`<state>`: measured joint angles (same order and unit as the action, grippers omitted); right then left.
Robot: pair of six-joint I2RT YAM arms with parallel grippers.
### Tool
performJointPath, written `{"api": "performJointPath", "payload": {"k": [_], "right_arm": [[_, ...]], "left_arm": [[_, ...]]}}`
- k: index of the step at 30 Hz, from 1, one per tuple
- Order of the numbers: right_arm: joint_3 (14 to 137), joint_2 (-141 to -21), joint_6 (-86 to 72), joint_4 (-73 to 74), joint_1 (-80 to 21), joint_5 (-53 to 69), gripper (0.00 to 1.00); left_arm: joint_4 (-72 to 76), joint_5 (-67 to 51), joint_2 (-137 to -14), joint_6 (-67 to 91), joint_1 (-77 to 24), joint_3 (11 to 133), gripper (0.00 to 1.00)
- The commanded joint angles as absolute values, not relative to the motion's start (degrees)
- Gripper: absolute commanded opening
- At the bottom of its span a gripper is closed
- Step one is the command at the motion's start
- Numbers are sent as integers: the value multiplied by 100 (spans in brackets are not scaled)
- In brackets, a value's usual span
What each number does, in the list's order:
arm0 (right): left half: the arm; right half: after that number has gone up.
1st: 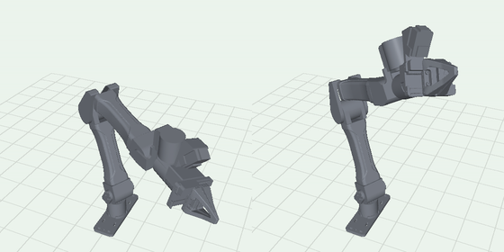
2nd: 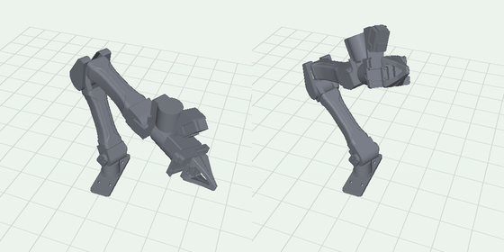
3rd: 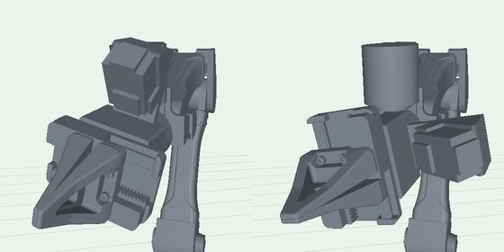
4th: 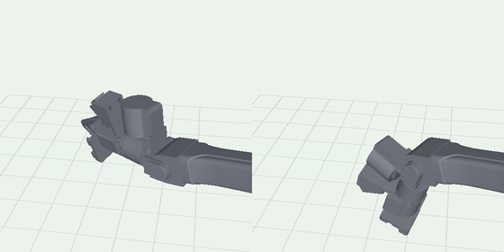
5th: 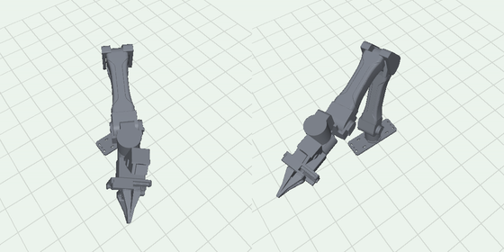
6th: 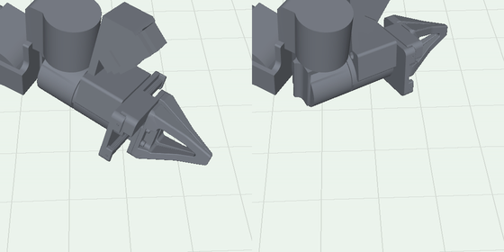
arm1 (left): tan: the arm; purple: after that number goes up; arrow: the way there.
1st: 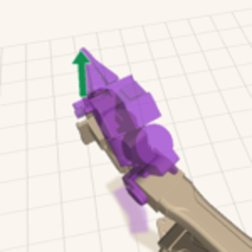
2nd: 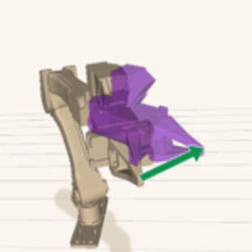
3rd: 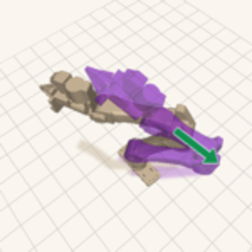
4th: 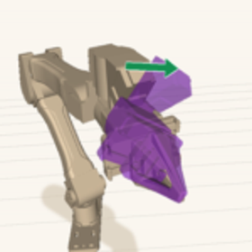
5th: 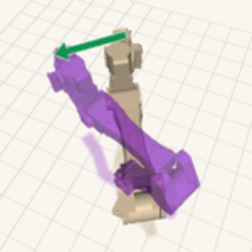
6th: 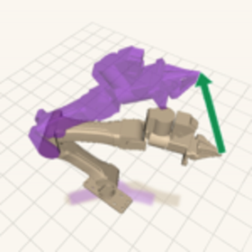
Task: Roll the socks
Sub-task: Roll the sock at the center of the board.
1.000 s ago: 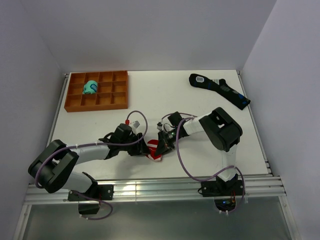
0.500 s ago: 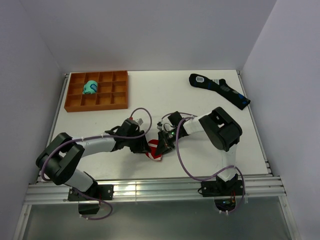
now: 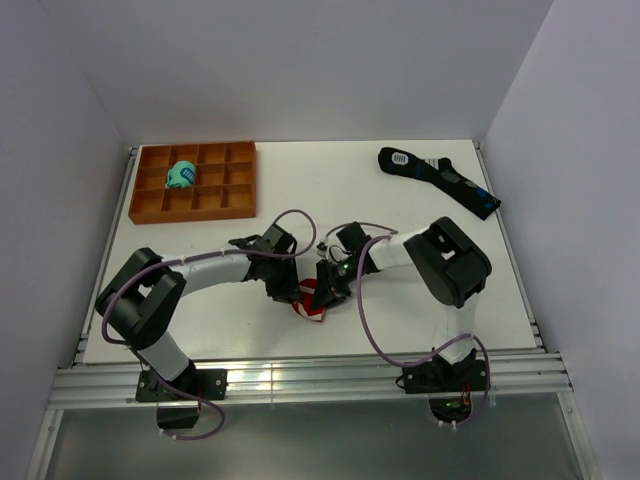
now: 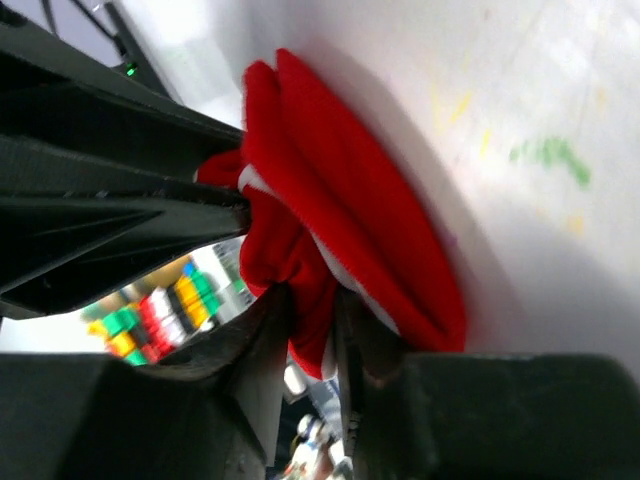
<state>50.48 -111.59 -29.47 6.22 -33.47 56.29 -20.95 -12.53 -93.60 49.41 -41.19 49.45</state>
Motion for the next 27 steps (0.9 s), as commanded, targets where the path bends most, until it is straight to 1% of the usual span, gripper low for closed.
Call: {"api": "performJointPath", "payload": {"k": [1, 4, 8, 11, 13, 14, 17, 20, 23, 27], "right_arm": [[4632, -11005, -2672, 870, -3437, 3569, 32], [4448, -10618, -2742, 625, -3437, 3191, 35], [4140, -10100, -2812, 168, -3437, 2761, 36], [3737, -9494, -2935, -403, -3436, 2409, 37], [3378, -8976, -2988, -921, -3428, 2294, 38], [3236, -8600, -3075, -1149, -3436, 2259, 40], [2822, -7992, -3085, -1896, -3463, 2110, 41], [2567, -7517, -2980, -2205, -3533, 2030, 41], [2426, -7147, -2866, -2539, -3682, 1952, 42], [2417, -6987, -2725, -2715, -4095, 1679, 43]], "left_arm": [[-2750, -448, -9878, 4939, -4131, 5150, 0], [-2918, -553, -10028, 4931, -4131, 5308, 0], [-3216, -685, -10230, 4887, -4122, 5458, 0], [-3427, -773, -10362, 4817, -4105, 5607, 0], [-3463, -948, -10397, 4781, -4026, 5616, 0], [-3498, -975, -10397, 4764, -3991, 5642, 0], [-3708, -1010, -10459, 4615, -3903, 5748, 0], [-3770, -1256, -10503, 4527, -3780, 5748, 0], [-3937, -1380, -10608, 4378, -3657, 5809, 0], [-4122, -1695, -10740, 4228, -3429, 5906, 0]]}}
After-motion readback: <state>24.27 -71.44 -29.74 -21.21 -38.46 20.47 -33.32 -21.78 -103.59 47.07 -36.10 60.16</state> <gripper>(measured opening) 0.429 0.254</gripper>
